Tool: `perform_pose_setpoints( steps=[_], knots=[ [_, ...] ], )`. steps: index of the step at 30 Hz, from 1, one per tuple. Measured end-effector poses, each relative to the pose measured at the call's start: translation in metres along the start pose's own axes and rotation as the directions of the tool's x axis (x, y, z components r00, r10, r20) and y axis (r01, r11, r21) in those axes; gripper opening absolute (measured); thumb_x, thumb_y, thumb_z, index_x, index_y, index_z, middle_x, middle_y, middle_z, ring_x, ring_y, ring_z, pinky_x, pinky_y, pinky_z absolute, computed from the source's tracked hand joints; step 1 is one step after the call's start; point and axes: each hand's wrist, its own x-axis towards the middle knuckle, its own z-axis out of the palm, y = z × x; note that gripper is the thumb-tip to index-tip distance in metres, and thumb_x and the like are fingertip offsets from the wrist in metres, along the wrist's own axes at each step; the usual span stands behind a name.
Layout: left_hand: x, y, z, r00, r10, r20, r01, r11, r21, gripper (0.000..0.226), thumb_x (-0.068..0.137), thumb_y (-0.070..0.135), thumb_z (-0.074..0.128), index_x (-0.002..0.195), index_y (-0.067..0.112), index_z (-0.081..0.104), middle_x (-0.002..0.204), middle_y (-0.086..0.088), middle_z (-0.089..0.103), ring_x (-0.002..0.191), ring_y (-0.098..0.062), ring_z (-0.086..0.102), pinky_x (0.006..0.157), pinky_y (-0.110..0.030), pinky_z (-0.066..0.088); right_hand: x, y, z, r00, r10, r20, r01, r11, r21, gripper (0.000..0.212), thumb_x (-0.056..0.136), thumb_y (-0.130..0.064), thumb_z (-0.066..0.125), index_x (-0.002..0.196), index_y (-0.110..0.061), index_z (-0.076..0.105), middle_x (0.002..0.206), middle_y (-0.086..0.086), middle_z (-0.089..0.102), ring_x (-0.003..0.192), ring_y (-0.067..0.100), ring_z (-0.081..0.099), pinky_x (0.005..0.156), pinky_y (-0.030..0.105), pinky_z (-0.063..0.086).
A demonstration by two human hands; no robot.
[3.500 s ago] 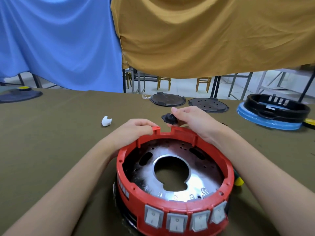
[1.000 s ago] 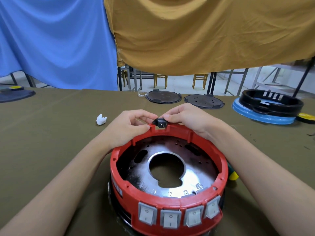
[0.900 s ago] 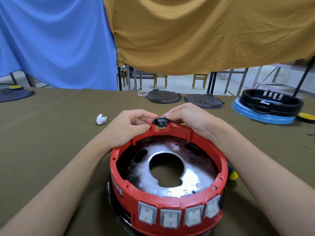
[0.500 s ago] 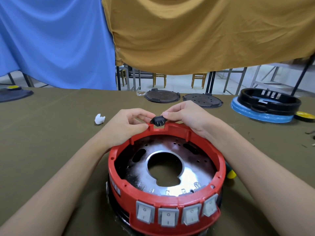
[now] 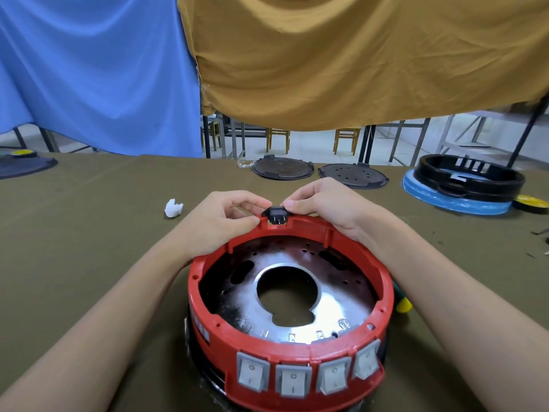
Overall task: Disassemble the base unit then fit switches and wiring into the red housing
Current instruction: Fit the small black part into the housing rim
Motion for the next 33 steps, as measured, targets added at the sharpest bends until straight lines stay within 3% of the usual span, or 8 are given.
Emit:
perform_pose_setpoints(
  steps=[6, 11, 16, 24, 28, 33],
  knots=[
    [0.0006, 0.0001, -0.0005, 1.0, 0.004, 0.005, -0.004, 1.0, 0.026, 0.03, 0.093, 0.006, 0.064, 0.11, 0.03, 0.071, 0.102, 0.007, 0.074, 0.089, -0.019, 0.07, 0.087, -0.029, 0.057, 0.0014, -0.0002, 0.0, 1.0, 0.014, 0.013, -0.014, 1.0, -0.005, 0.008, 0.086, -0.011, 0.072, 0.085, -0.011, 0.079, 0.078, 0.007, 0.075, 0.07, 0.016, 0.068, 0.075, 0.029, 0.056],
    [0.0013, 0.0009, -0.0005, 1.0, 0.015, 0.01, -0.015, 0.997, 0.074, 0.028, 0.093, 0.01, 0.065, 0.111, 0.031, 0.071, 0.103, 0.007, 0.074, 0.089, -0.022, 0.068, 0.09, -0.037, 0.056, 0.0028, 0.0011, 0.0006, 1.0, -0.002, 0.01, 0.002, 1.0, -0.027, 0.008, 0.083, -0.015, 0.072, 0.081, -0.014, 0.08, 0.078, 0.007, 0.075, 0.072, 0.017, 0.066, 0.083, 0.035, 0.054],
    [-0.0003, 0.0019, -0.0001, 1.0, 0.029, -0.002, -0.029, 0.996, 0.087, 0.031, 0.094, 0.008, 0.063, 0.107, 0.034, 0.072, 0.101, 0.009, 0.074, 0.086, -0.017, 0.069, 0.089, -0.038, 0.057, 0.002, 0.0006, 0.0024, 0.998, -0.051, 0.034, 0.055, 0.992, -0.112, 0.015, 0.082, -0.031, 0.076, 0.083, -0.016, 0.079, 0.083, 0.002, 0.076, 0.076, 0.01, 0.066, 0.079, 0.025, 0.049],
    [-0.0013, 0.0053, -0.0006, 0.999, 0.035, 0.002, -0.034, 0.989, 0.141, 0.034, 0.094, 0.009, 0.061, 0.099, 0.041, 0.073, 0.098, 0.015, 0.074, 0.086, -0.017, 0.07, 0.084, -0.046, 0.057, 0.0026, 0.002, 0.0046, 0.992, -0.123, 0.023, 0.125, 0.978, -0.167, 0.013, 0.085, -0.025, 0.074, 0.082, -0.013, 0.078, 0.085, 0.001, 0.076, 0.079, 0.004, 0.064, 0.081, 0.023, 0.046],
    [0.0001, 0.0048, -0.001, 0.999, 0.045, 0.004, -0.045, 0.984, 0.173, 0.035, 0.094, 0.011, 0.061, 0.094, 0.044, 0.072, 0.091, 0.023, 0.071, 0.081, -0.008, 0.067, 0.075, -0.032, 0.056, 0.0031, 0.0022, 0.006, 0.983, -0.183, 0.024, 0.184, 0.96, -0.21, 0.012, 0.087, -0.024, 0.073, 0.08, -0.015, 0.078, 0.082, 0.004, 0.075, 0.074, 0.007, 0.063, 0.082, 0.028, 0.049],
    [0.0017, 0.0043, -0.0018, 0.999, 0.032, 0.001, -0.032, 0.978, 0.206, 0.03, 0.094, 0.013, 0.062, 0.097, 0.041, 0.072, 0.088, 0.025, 0.069, 0.079, 0.0, 0.064, 0.078, -0.02, 0.047, 0.0031, 0.0018, 0.0072, 0.98, -0.2, 0.024, 0.199, 0.945, -0.258, 0.013, 0.088, -0.026, 0.072, 0.079, -0.018, 0.078, 0.081, 0.004, 0.074, 0.072, 0.005, 0.061, 0.077, 0.025, 0.047]
  ],
)
